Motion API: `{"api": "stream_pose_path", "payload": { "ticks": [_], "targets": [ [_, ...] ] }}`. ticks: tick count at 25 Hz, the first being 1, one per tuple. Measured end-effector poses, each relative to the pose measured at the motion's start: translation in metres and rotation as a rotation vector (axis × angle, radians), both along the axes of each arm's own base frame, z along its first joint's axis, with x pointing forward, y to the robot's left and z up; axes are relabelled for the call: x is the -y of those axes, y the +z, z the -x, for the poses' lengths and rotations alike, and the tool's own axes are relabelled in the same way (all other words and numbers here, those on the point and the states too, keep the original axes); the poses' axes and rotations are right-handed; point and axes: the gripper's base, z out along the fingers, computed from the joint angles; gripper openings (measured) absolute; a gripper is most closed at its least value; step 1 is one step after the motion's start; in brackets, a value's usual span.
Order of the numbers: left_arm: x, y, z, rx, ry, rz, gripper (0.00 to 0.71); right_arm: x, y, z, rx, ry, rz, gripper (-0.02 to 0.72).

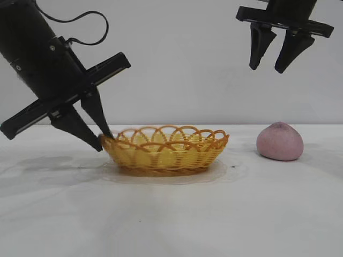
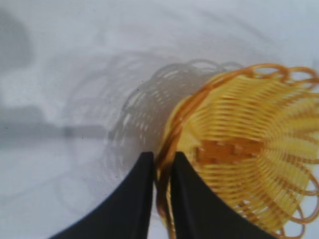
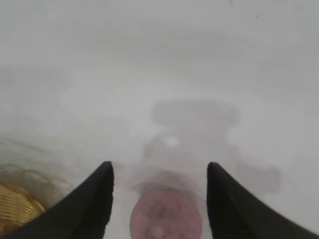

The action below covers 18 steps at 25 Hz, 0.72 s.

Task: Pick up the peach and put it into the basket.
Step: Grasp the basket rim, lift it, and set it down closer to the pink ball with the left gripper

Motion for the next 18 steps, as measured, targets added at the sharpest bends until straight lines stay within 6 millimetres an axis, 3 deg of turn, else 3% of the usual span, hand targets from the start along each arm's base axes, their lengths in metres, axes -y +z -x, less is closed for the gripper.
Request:
{"api": "stream_pose_path", "payload": {
  "ticks": [3,7,8,12,18],
  "targets": [
    [0.000,0.000,0.001,0.006,-0.027,-0.015,0.407,0.000,0.000,0.000,-0.004,0.001,0.000,0.393],
    [-0.006,0.016,0.002,0.057,-0.076,-0.032,0.411,0.000,0.000,0.000,-0.004,0.001,-0.001,0.393],
    [-0.011,0.024,0.001,0.080,-0.082,-0.040,0.453,0.000,0.000,0.000,-0.004,0.001,-0.001,0.393],
    [-0.052,0.039,-0.008,0.141,-0.145,-0.154,0.437,0.000,0.000,0.001,-0.006,0.003,0.000,0.393],
    [-0.114,0.040,-0.025,0.011,-0.229,-0.517,0.437,-0.001,0.000,0.001,-0.007,0.000,-0.009,0.393]
  ]
}}
